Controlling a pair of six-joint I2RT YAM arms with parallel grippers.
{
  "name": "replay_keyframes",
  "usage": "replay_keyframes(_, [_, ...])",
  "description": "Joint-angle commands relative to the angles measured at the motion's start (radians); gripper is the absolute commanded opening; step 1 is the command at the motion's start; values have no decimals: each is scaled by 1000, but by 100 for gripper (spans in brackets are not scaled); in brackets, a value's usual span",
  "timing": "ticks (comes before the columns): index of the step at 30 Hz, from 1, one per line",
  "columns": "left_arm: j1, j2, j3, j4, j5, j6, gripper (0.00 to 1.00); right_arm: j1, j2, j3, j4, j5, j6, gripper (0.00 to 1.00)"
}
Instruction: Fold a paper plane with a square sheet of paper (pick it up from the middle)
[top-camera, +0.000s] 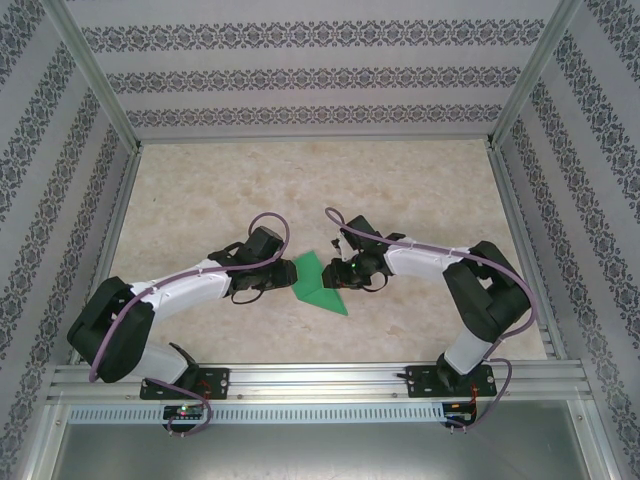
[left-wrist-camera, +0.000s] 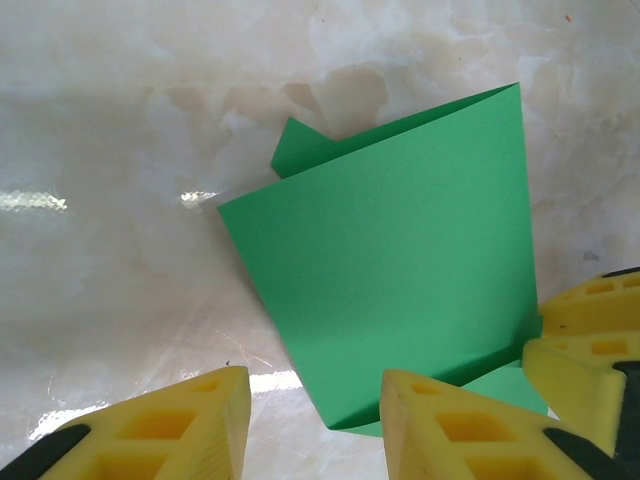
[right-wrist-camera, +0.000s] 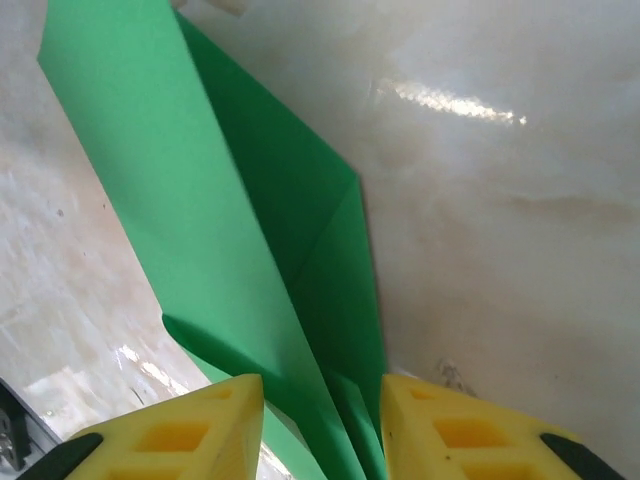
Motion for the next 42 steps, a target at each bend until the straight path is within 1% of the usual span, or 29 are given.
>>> replay_keyframes(1, [-11,6,24,6,-24,4,40,-10,15,-22,108,-30,78,33])
replay_keyframes(2, [-11,6,22,7,-25,4,40,-11,13,-31,125,-27,97,33])
replay_keyframes(4, [-11,5,21,6,-29,5,39,-14,3,-64,174,-19,141,29])
replay_keyframes(8, [-11,9,22,5,-29,8,39,-19,-1,-120,272,-16,226,24])
replay_keyframes(10, [-11,11,29,-4,-29,14,39,-23,-13,-157,337,-11,284,20])
replay_keyframes(11, [-11,12,32,-8,-30,19,39,-24,-21,-172,360,-3,307,19])
replay_keyframes(13, [-11,14,36,-12,-34,24,38,-26,-50,-202,394,30,359,15])
replay_keyframes(14, [-11,16,36,-12,-33,25,38,-25,-65,-217,413,41,381,15])
replay_keyframes(15, [-11,17,37,-12,-34,26,38,-25,-82,-233,427,59,406,18])
replay_keyframes(18, [-11,25,37,1,-25,21,38,-25,-121,-286,467,105,477,19])
replay_keyframes(19, [-11,29,37,5,-21,20,38,-23,-131,-305,487,121,506,23])
replay_keyframes(21, [-11,36,37,12,-13,16,38,-13,-139,-323,486,152,538,23])
replay_keyframes(22, [-11,39,37,17,-8,16,38,-10,-141,-321,471,161,539,26])
replay_keyframes(23, [-11,42,38,18,-5,18,38,-6,-146,-314,446,167,529,32])
replay_keyframes(24, [-11,44,41,18,-4,20,38,-6,-156,-307,425,172,518,34])
replay_keyframes(26, [-11,47,44,14,-4,24,38,-12,-194,-285,362,186,473,35])
replay_keyframes(29, [-11,42,49,4,-14,29,38,-23,-275,-224,210,232,379,38])
replay_keyframes(31, [-11,36,46,0,-23,23,38,-33,-321,-191,143,226,297,39])
replay_keyframes(34, [-12,31,37,6,-34,10,37,-31,-350,-144,102,118,159,31])
replay_keyframes(37, [-11,29,29,8,-40,-8,37,-12,-316,-98,47,31,73,19])
replay_keyframes(40, [-11,30,24,13,-47,-22,36,17,-257,-72,31,14,60,9])
replay_keyframes(42, [-11,30,24,14,-48,-27,37,33,-221,-73,57,-2,69,5])
